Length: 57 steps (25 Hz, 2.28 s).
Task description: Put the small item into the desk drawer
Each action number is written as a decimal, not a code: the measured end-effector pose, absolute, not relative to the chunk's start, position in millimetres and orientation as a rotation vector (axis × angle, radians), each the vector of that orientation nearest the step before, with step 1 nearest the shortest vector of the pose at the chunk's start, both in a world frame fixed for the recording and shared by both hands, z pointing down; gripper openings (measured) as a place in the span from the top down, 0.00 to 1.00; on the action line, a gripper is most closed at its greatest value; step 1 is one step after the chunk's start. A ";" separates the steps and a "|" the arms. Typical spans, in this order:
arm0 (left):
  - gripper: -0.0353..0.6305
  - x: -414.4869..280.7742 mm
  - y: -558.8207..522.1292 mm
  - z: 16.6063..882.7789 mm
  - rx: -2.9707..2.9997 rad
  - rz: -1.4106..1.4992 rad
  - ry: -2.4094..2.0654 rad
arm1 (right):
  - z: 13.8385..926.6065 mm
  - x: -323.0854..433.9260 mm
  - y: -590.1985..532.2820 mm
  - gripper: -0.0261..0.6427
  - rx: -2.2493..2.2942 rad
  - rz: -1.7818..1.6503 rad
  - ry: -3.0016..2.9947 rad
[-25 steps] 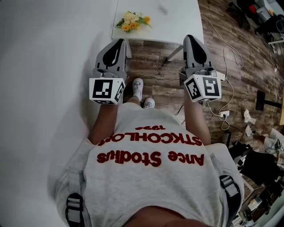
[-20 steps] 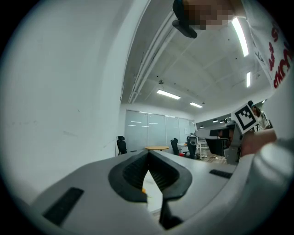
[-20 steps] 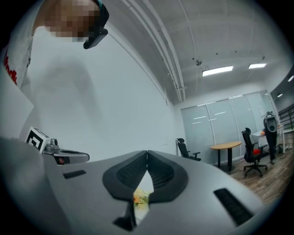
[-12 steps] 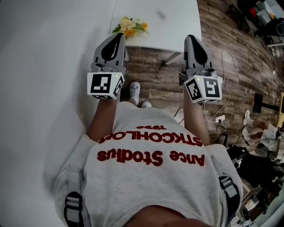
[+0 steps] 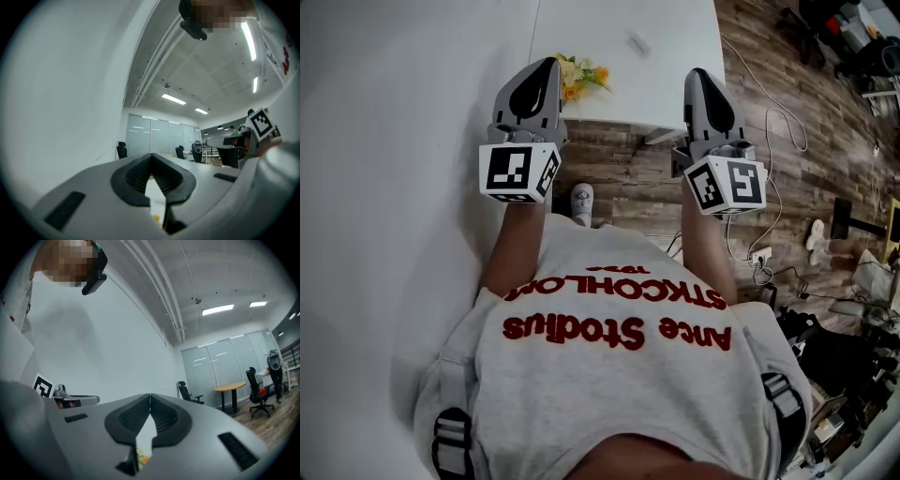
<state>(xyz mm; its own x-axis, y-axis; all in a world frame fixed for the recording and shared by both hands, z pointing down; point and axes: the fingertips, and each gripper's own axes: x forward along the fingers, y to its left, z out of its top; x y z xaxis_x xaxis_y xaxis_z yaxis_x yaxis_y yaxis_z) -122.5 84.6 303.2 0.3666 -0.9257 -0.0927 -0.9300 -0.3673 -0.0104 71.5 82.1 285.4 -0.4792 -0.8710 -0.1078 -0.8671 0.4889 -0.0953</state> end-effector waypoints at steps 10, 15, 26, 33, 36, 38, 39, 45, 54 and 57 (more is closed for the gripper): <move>0.94 -124.5 60.2 297.0 -2.508 0.082 1.758 | 296.6 57.3 35.1 0.95 -1.431 -0.042 2.698; 0.94 -122.2 30.2 287.6 -2.433 0.063 1.813 | 291.9 67.4 11.2 0.95 -1.383 -0.044 2.740; 0.94 -100.6 -40.7 304.4 -2.418 0.038 1.889 | 300.6 104.2 -50.7 0.95 -1.323 -0.059 2.750; 0.94 -88.6 -63.3 299.8 -2.423 0.069 1.940 | 294.5 133.6 -75.5 0.95 -1.330 -0.081 2.726; 0.94 -96.5 -59.0 298.8 -2.423 0.055 1.940 | 292.9 125.5 -69.5 0.95 -1.326 -0.086 2.726; 0.94 -101.8 -62.0 294.6 -2.424 0.052 1.929 | 290.8 118.1 -69.9 0.95 -1.327 -0.090 2.728; 0.94 -104.0 -65.5 291.1 -2.420 0.057 1.923 | 289.0 115.2 -72.2 0.95 -1.329 -0.090 2.728; 0.94 -113.1 -92.9 275.6 -2.412 0.077 1.859 | 279.4 101.9 -93.4 0.95 -1.372 -0.068 2.716; 0.94 -139.9 -155.7 257.2 -2.423 0.114 1.787 | 264.5 69.3 -144.6 0.95 -1.425 -0.052 2.685; 0.94 -143.6 -178.1 254.0 -2.440 0.137 1.777 | 262.7 64.1 -163.4 0.95 -1.442 -0.068 2.680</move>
<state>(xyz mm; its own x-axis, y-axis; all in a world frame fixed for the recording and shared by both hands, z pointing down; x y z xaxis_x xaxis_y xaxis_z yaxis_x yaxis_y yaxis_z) -143.6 -178.1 254.0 0.3068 -0.9409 -0.1434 -0.9518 -0.3037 -0.0433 64.1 -163.4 262.7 -0.5477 -0.8342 -0.0645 -0.8298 0.5514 -0.0855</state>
